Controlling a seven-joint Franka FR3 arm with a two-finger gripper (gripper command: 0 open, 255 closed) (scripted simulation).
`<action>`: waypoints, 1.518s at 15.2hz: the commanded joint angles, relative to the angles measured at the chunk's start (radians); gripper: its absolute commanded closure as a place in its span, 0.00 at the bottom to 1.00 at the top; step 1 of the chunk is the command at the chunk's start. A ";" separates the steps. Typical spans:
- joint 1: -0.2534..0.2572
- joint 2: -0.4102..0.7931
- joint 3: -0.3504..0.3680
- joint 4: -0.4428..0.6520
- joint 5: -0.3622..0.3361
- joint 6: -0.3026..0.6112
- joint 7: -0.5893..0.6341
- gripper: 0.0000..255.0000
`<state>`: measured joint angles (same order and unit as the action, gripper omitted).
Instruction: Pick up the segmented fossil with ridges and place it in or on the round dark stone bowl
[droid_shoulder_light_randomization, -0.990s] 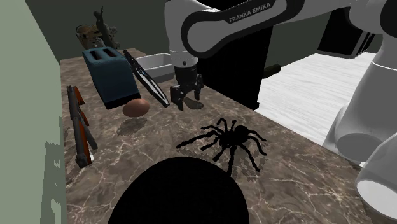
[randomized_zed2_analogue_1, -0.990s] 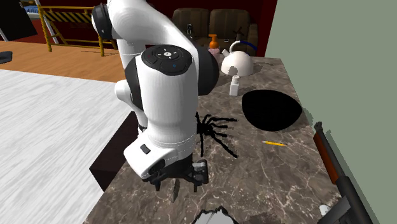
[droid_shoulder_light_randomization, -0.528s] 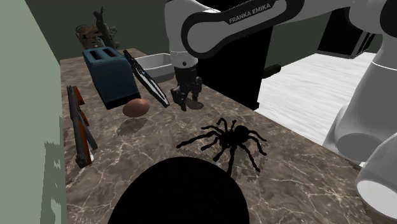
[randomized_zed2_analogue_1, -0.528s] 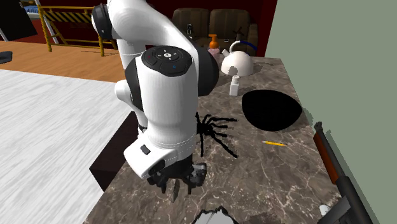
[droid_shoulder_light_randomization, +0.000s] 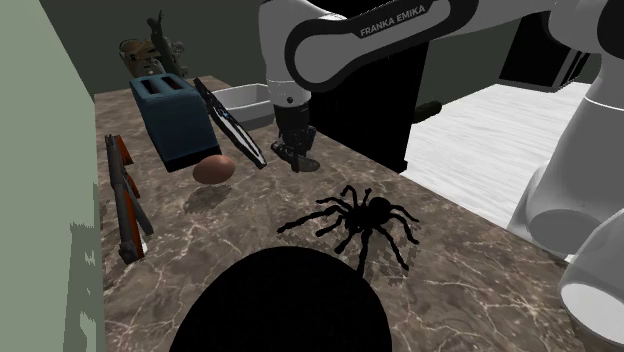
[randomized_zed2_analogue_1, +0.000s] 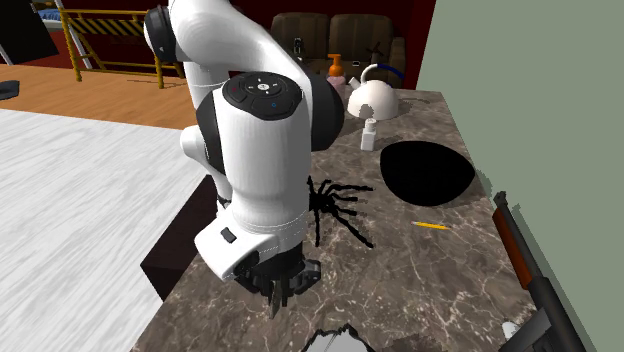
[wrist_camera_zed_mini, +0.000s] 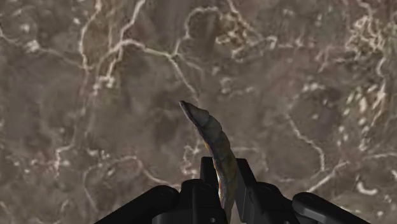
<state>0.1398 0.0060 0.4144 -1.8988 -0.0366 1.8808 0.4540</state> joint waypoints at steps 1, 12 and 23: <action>0.000 0.000 0.000 0.000 0.000 0.000 0.000 1.00; -0.001 -0.010 -0.001 0.137 0.005 -0.146 -0.007 1.00; 0.003 0.011 0.003 0.309 -0.003 -0.299 -0.005 1.00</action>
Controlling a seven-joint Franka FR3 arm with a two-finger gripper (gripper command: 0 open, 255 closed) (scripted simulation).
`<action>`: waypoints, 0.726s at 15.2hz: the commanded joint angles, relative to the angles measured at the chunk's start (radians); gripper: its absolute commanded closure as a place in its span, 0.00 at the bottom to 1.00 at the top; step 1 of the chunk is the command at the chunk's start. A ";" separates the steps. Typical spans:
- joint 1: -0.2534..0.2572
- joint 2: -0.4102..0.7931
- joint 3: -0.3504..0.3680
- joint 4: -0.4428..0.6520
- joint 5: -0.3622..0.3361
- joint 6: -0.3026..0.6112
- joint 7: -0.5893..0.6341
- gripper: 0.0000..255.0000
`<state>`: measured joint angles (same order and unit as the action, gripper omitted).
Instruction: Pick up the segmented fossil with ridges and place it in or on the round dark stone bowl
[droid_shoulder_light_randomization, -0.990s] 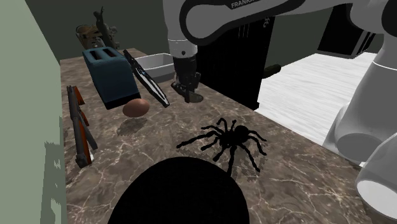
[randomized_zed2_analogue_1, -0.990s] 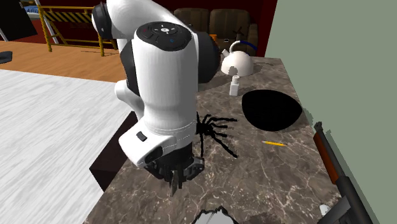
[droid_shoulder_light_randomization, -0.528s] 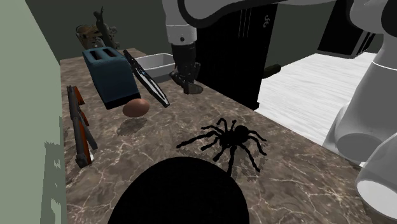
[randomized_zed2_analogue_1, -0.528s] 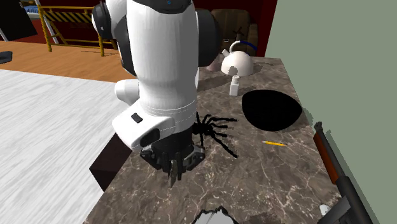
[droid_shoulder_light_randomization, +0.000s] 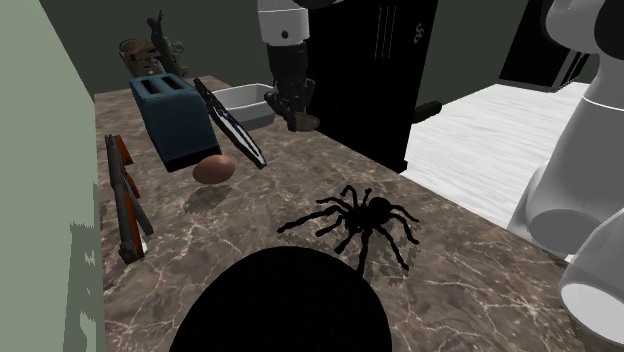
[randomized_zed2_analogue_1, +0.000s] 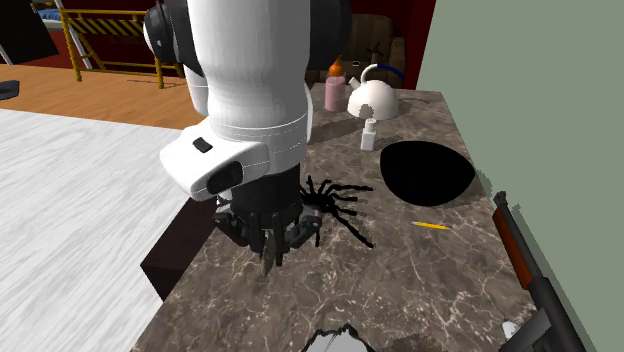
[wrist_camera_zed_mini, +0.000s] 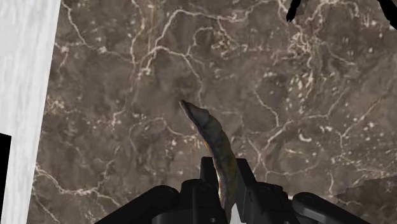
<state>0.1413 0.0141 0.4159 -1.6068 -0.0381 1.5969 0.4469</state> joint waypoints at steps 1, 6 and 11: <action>0.002 0.007 0.002 0.035 -0.003 -0.029 0.002 1.00; 0.006 0.030 0.005 0.130 -0.012 -0.104 0.007 1.00; 0.013 0.056 0.010 0.220 -0.023 -0.170 0.012 1.00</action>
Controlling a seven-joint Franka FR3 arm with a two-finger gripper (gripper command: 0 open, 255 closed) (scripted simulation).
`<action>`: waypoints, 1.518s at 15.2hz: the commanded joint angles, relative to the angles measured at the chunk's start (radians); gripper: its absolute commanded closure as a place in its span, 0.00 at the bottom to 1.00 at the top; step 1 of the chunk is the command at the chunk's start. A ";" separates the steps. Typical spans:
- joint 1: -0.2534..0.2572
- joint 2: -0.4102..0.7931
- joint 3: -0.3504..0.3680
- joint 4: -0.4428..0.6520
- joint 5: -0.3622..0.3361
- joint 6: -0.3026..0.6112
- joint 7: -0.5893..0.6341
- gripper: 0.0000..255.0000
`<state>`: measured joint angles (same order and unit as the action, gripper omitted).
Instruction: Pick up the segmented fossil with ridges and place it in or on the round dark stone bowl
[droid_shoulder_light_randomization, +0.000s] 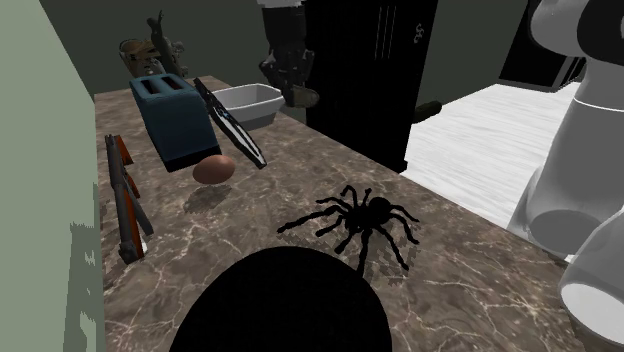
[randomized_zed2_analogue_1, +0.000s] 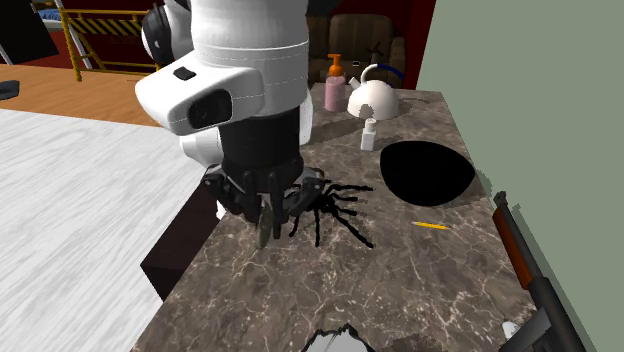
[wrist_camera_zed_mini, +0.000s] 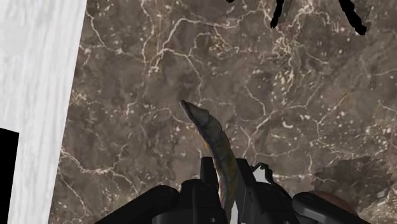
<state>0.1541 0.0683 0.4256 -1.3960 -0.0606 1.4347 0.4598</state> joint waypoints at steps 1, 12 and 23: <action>0.010 -0.011 0.009 -0.007 0.005 -0.005 0.019 1.00; 0.129 -0.077 0.128 -0.082 0.040 0.004 0.263 1.00; 0.291 0.019 0.277 0.011 -0.010 -0.021 0.566 1.00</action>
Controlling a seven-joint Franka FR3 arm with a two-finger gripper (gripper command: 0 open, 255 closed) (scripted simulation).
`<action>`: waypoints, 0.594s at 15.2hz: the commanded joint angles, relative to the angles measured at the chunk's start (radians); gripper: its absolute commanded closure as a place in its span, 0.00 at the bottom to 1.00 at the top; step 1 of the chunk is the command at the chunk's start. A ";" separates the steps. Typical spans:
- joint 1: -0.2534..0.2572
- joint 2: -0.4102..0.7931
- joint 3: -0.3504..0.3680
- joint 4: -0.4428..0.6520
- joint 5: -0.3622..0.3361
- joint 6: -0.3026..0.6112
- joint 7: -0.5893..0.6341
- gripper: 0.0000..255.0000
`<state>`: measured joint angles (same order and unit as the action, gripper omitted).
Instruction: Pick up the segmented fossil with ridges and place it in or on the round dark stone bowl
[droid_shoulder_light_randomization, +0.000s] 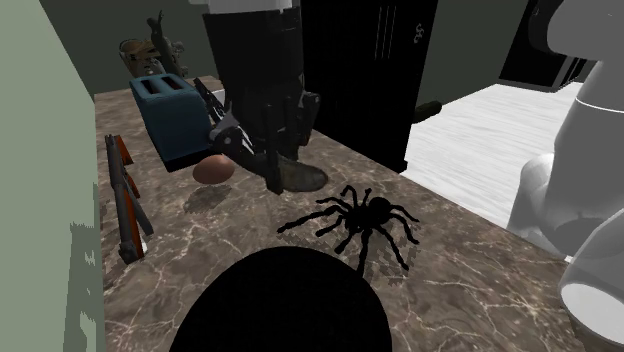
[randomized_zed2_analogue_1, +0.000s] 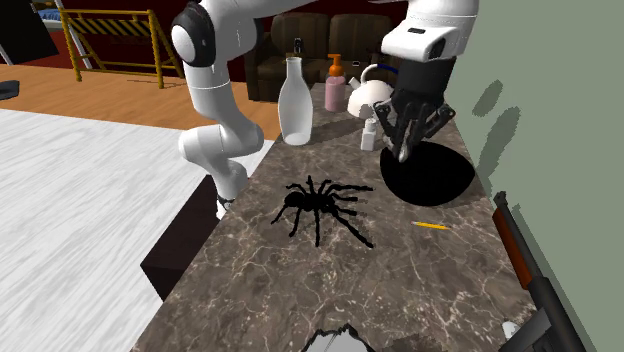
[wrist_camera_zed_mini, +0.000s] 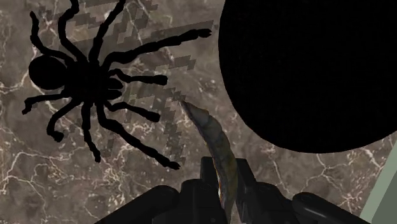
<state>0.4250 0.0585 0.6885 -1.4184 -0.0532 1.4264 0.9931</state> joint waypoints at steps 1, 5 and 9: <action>0.039 0.047 0.029 0.051 -0.030 -0.017 0.063 1.00; 0.136 0.137 0.075 0.141 -0.092 -0.045 0.188 1.00; 0.267 0.254 0.104 0.270 -0.175 -0.090 0.309 1.00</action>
<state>0.6553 0.2769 0.7857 -1.1828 -0.2021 1.3456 1.2684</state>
